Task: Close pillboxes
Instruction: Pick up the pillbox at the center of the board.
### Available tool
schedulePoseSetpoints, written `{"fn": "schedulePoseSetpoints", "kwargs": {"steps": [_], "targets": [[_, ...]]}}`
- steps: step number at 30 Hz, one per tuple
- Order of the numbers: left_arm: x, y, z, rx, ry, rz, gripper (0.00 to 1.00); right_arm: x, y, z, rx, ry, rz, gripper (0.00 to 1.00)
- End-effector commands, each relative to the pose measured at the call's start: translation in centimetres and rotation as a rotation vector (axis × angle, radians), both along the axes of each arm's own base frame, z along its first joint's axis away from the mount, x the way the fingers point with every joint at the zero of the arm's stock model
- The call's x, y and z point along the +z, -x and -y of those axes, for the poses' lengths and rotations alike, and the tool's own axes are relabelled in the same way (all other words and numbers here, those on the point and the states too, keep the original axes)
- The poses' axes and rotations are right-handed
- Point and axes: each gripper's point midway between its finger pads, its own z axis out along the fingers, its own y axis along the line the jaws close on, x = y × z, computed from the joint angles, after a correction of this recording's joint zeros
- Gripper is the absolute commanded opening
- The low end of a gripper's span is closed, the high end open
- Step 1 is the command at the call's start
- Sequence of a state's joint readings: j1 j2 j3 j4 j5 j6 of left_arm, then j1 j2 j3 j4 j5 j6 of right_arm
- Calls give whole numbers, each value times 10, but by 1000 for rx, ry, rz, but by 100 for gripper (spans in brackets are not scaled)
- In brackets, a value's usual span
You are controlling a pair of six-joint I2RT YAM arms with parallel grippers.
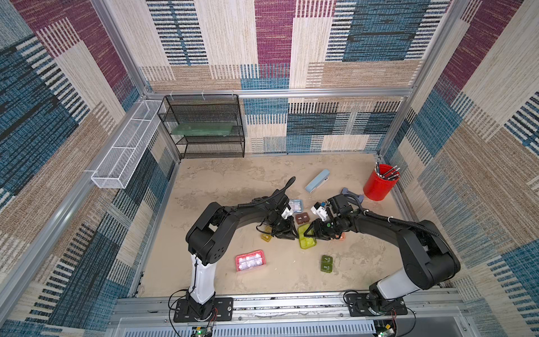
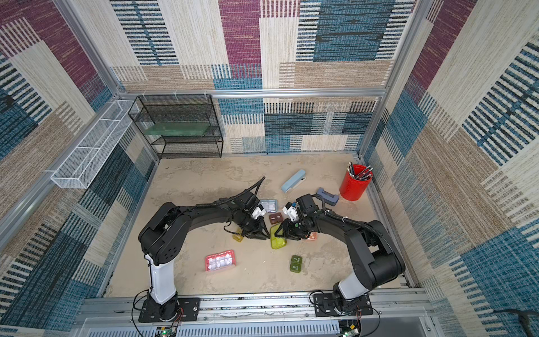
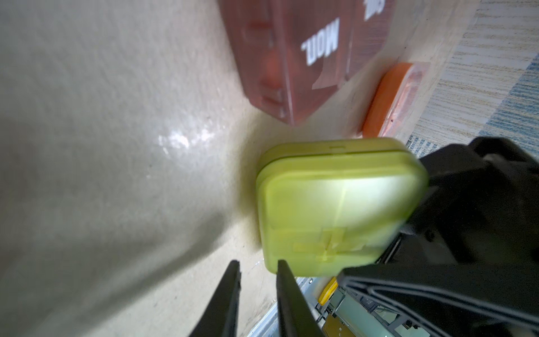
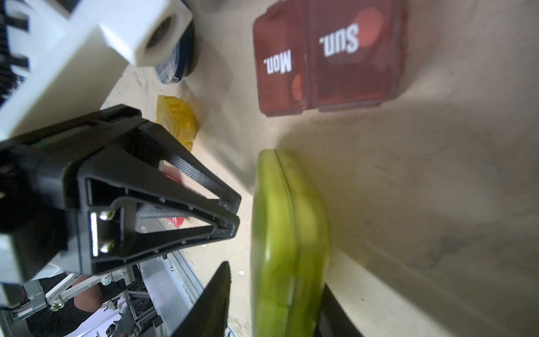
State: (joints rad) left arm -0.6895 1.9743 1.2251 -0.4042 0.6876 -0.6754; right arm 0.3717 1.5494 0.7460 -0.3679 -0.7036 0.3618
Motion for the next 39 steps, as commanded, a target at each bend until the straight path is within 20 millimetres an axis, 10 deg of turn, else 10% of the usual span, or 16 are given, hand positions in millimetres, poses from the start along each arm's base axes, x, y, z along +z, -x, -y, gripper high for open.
{"fn": "schedulePoseSetpoints", "kwargs": {"steps": [1, 16, 24, 39], "targets": [[2, 1, 2, -24, 19, 13, 26, -2, -1, 0, 5, 0, 3, 40], [7, 3, -9, -20, 5, 21, 27, 6, 0, -2, 14, -59, 19, 30], [27, -5, -23, 13, 16, 53, 43, 19, 1, 0, 10, -148, 31, 29], [140, -21, -6, -4, 390, 169, 76, 110, 2, 8, 12, -478, 140, 29]]}}
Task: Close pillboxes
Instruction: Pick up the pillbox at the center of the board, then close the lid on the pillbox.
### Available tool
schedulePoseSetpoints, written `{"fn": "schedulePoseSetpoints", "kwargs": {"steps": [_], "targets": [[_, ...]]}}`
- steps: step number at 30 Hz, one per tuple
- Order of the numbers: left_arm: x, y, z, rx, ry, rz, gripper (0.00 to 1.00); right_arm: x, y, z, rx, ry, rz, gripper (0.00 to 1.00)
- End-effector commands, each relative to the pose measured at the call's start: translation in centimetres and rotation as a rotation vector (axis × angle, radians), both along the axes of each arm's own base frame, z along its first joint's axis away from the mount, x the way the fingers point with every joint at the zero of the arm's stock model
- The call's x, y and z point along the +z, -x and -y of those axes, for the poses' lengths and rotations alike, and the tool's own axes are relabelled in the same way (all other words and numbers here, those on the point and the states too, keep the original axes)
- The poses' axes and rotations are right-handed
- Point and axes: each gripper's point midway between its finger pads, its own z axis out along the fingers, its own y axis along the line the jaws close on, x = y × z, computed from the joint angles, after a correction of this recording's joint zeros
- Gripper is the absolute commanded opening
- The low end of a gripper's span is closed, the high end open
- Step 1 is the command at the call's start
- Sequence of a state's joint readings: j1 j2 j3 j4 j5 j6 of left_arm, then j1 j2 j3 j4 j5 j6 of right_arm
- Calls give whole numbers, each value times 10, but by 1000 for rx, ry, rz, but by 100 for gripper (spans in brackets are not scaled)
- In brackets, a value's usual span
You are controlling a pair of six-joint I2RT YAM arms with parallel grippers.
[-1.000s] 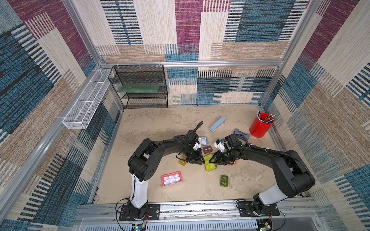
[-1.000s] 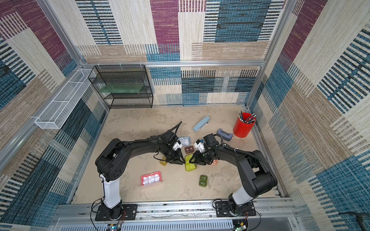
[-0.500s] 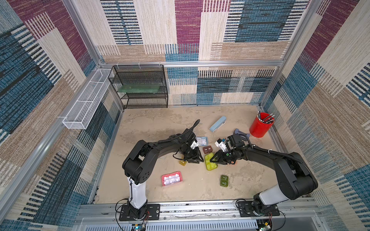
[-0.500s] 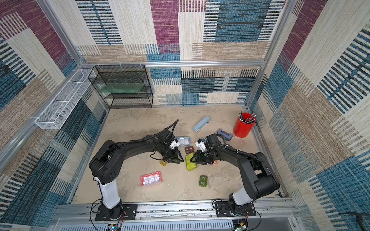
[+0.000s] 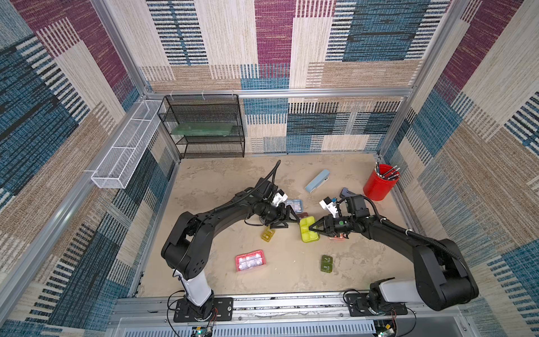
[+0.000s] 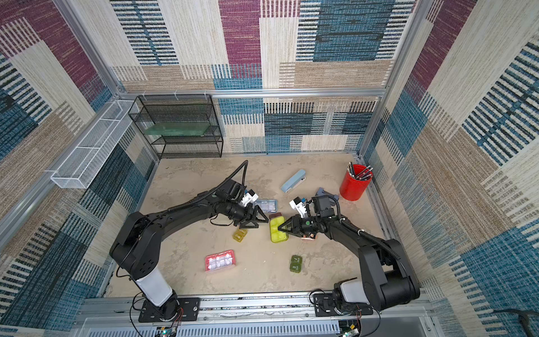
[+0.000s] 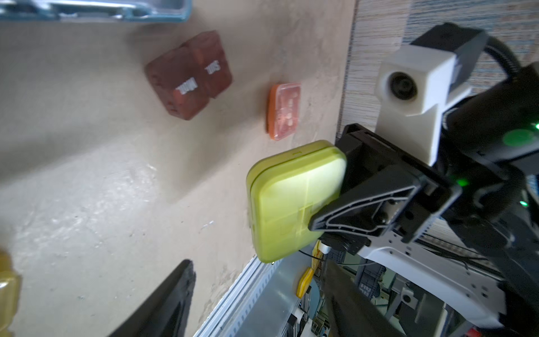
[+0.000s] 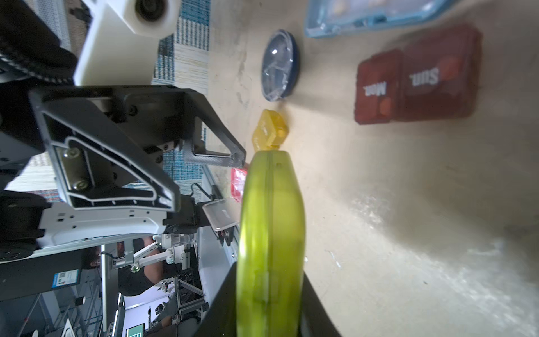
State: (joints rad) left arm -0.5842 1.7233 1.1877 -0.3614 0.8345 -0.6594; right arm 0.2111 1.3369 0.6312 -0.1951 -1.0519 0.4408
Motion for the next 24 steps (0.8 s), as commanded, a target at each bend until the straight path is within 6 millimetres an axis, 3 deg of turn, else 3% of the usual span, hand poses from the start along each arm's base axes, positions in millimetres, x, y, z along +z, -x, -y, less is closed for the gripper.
{"fn": "schedulePoseSetpoints", "kwargs": {"steps": [1, 10, 16, 24], "targets": [[44, -2, 10, -36, 160, 46, 76, 39, 1, 0, 29, -120, 54, 29], [105, -21, 25, -23, 359, 112, 77, 99, 5, 5, 46, -201, 135, 30], [118, -25, 37, -35, 424, 112, 71, 123, 2, 5, 32, -218, 173, 30], [127, -18, 49, -62, 503, 102, 59, 129, -1, 4, 12, -223, 172, 30]]}}
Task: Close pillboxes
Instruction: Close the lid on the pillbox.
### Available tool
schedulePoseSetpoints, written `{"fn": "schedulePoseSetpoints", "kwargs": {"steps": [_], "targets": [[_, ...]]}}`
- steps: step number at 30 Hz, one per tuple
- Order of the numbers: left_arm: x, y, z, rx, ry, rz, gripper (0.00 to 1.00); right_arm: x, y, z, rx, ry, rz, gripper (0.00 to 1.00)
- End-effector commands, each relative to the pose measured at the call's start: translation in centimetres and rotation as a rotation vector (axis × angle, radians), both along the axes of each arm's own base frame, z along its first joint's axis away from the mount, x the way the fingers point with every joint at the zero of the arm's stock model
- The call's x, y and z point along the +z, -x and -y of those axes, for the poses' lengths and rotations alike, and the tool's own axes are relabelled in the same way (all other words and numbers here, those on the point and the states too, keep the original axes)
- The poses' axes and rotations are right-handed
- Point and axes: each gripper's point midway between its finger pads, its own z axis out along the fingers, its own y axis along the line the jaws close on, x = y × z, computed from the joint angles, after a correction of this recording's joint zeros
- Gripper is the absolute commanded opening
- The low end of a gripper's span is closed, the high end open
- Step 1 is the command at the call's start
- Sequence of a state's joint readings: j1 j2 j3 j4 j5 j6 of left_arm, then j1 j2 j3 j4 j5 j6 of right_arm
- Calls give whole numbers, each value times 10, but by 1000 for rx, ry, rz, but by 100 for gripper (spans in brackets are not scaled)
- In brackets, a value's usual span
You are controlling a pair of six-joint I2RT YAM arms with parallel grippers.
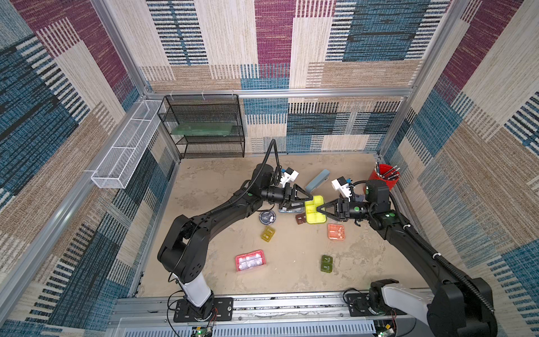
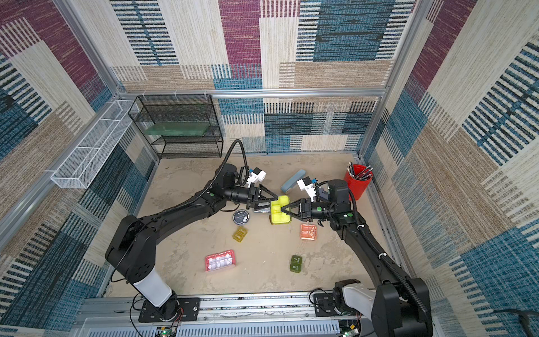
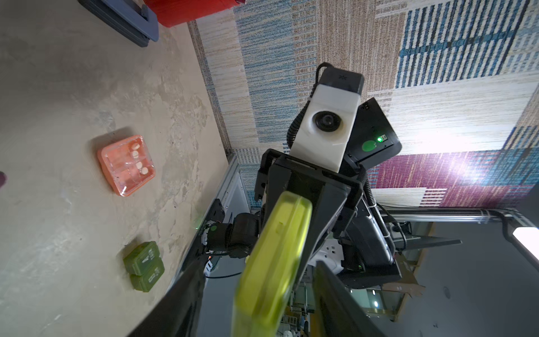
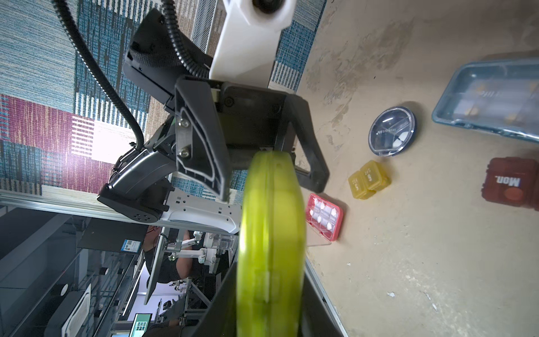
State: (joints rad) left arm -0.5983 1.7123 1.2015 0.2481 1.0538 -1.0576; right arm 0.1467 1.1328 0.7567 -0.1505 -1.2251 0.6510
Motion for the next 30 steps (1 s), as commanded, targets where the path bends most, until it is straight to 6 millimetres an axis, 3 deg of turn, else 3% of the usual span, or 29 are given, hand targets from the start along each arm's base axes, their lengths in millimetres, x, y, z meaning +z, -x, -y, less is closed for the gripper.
{"fn": "schedulePoseSetpoints", "kwargs": {"steps": [1, 4, 17, 20, 24, 30], "targets": [[18, 1, 3, -23, 76, 26, 56, 9, -1, -1, -1, -14, 22, 30], [21, 5, 6, -44, 92, 22, 43, 10, -2, -1, -8, -16, 25, 30], [16, 5, 9, -47, 102, -12, 21, 6, -5, -5, -19, -10, 18, 30], [17, 4, 9, -43, 104, -10, 21, 4, -6, -5, -25, -7, 15, 31], [16, 3, 10, -45, 103, -15, 20, 5, -10, -4, -43, -7, 16, 51], [12, 4, 10, -38, 96, -24, 19, 10, -15, -8, -34, -15, 29, 51]]}}
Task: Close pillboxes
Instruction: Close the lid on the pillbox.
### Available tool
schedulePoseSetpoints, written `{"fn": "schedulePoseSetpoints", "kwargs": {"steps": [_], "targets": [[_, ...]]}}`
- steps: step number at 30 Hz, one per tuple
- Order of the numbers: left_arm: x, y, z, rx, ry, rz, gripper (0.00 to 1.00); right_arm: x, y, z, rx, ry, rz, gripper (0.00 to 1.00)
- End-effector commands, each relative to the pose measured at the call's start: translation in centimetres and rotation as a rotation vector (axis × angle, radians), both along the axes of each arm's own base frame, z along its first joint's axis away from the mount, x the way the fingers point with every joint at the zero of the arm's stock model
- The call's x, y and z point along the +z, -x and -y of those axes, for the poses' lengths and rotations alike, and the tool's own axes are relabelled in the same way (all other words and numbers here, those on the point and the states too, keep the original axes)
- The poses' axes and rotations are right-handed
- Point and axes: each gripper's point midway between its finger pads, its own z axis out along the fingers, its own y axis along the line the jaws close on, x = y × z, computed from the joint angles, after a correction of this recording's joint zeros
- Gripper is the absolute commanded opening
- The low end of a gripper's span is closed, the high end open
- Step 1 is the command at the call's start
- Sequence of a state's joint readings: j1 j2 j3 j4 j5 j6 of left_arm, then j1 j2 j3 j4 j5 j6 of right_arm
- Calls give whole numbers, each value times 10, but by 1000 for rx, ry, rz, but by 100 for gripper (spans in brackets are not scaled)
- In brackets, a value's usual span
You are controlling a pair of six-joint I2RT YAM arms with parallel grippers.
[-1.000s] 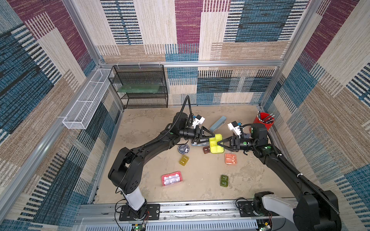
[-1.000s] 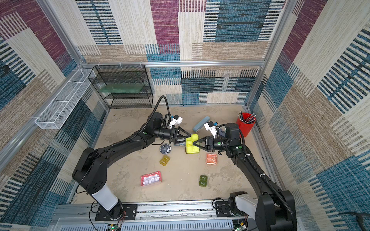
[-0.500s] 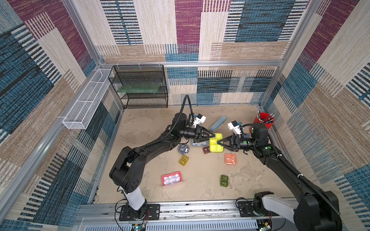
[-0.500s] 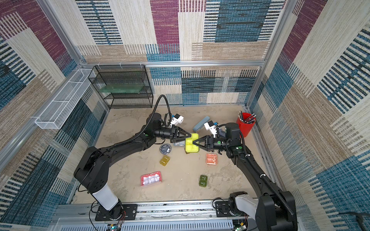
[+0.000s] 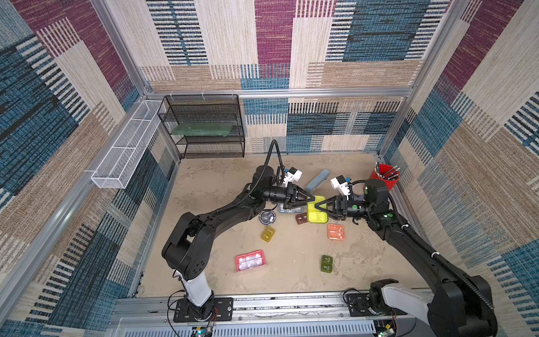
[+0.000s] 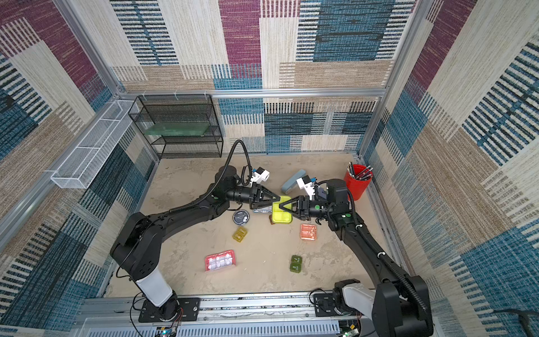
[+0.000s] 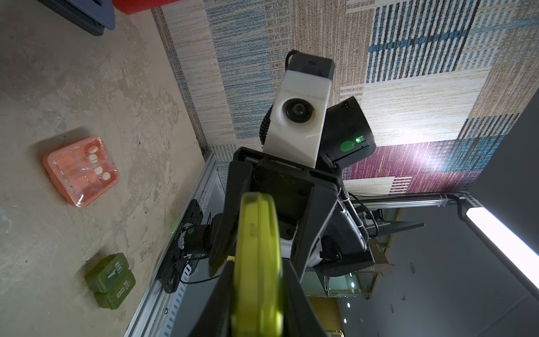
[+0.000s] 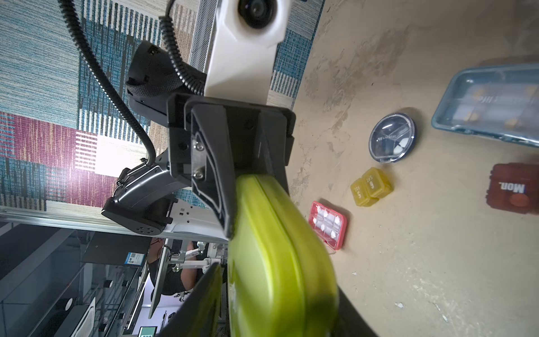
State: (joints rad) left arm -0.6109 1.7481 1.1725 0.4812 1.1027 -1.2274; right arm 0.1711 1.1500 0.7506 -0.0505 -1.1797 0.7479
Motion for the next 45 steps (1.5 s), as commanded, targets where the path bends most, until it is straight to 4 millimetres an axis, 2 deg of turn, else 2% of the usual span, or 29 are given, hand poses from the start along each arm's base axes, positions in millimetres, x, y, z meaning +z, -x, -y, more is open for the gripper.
{"fn": "schedulePoseSetpoints", "kwargs": {"steps": [1, 8, 18, 24, 27, 32, 36, 39, 41, 45], "targets": [[2, 0, 1, 1, 12, 12, 19, 9, -4, -2, 1, -7, 45, 50], [-1, -1, 2, 7, 8, 2, 22, 8, -6, -3, 5, -7, 45, 41], [-7, -5, 4, 21, -5, -22, 38, 5, -8, 1, -6, -1, 51, 37], [-10, -6, 3, 34, -20, -33, 53, 1, -13, 7, -20, 3, 45, 37], [-13, -5, 2, 41, -30, -44, 54, -5, -17, 9, -25, 7, 32, 33], [-24, -10, 4, 55, -46, -67, 51, -27, -18, 8, -13, 35, -27, 28], [-26, -12, 4, 64, -62, -70, 52, -31, -16, 9, -11, 38, -35, 28], [-40, -10, 0, 68, -132, -84, 53, -32, -15, 10, -15, 39, -38, 28], [-58, -9, -5, 84, -207, -113, 56, -37, -15, 11, -20, 44, -46, 28], [-95, -9, -29, 147, -388, -158, 59, -48, -10, 13, -30, 56, -65, 27]]}}
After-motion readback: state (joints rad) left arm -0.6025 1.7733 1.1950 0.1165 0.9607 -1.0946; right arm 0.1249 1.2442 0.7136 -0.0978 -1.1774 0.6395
